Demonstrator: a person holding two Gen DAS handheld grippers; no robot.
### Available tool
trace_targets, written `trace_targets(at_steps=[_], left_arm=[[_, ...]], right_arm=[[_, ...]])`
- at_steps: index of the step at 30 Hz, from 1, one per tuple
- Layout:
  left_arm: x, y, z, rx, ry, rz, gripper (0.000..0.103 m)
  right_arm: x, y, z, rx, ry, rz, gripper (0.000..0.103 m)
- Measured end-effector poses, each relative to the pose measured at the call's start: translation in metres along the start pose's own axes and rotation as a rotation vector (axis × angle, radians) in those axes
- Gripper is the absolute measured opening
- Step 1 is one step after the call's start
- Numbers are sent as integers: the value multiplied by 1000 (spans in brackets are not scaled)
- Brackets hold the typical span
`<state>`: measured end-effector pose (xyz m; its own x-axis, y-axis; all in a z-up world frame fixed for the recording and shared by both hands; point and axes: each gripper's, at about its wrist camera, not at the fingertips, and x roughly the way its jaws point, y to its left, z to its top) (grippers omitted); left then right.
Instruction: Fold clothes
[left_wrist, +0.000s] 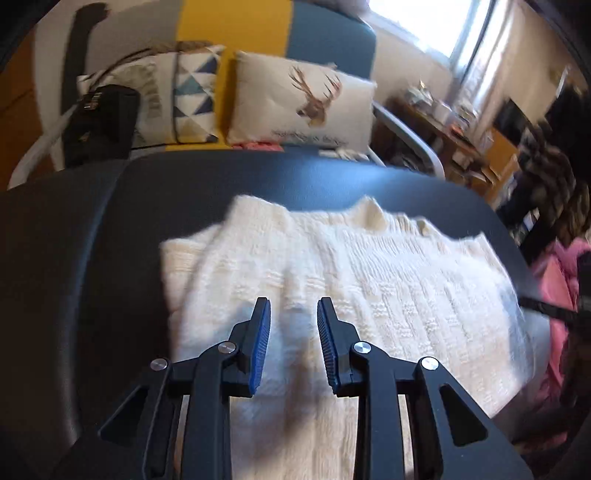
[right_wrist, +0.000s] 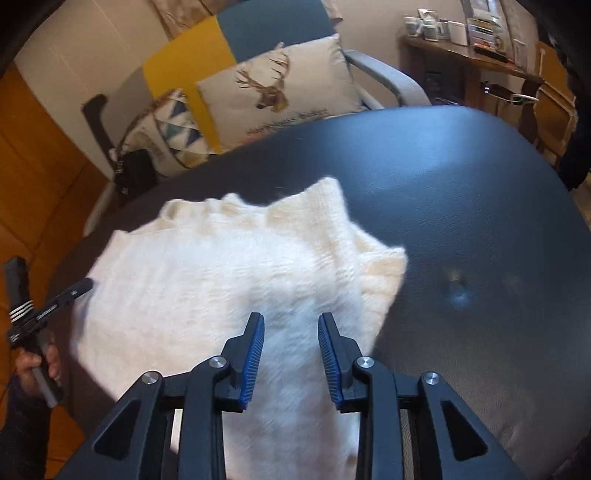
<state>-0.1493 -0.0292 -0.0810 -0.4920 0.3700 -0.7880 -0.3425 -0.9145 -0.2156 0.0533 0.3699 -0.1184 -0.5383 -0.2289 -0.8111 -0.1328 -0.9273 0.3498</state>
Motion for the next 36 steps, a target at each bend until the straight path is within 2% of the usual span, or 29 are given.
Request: trace_targets(at_steps=[2,3,4,6,9,11,13,16,19,21,24,26,28,32,36], left_arm=[[11,-2,-10,50,36,57,29],[18,-4,-14,77,50,80,29],[18,-4,-14,80,50,85,30],[11,-3,-12,67,43,85,30],[-10,8,-13,-13,7,42,30],[-22,24,-18,-74,-4,19,30],[-33,43,-29,-142,-6,-20,30],[-43,76,-48,-237,9,-78,30],[-55,108,-68,-338,21,-117,31],[-59,123,-74,-384,24,-156,37],[-56,132,-69,-398,27,-181,45],[-46,128,-58,-385,38,-234,49],[-29,121,-47,-360,73,-250,53],[5,111,-30,-319,147,-260,53],[23,100,-26,-281,191,-319,53]], right_arm=[[-2,1,-13,-19,15,30,31],[8,0,-20,-24,51,2,31],[17,-1,-27,-29,79,-21,31],[22,-6,-32,-24,58,-16,30],[4,-20,-25,71,27,69,31],[-5,-35,-21,118,-5,77,33],[-9,-55,-17,193,-25,124,35],[-1,-77,-20,262,-15,169,40],[16,-97,-27,368,-1,249,43],[24,-104,-30,408,0,284,44],[28,-107,-26,423,-8,307,45],[35,-105,-18,413,2,303,47],[38,-105,-11,401,16,303,50],[51,-100,2,371,45,311,56],[65,-100,13,347,71,348,64]])
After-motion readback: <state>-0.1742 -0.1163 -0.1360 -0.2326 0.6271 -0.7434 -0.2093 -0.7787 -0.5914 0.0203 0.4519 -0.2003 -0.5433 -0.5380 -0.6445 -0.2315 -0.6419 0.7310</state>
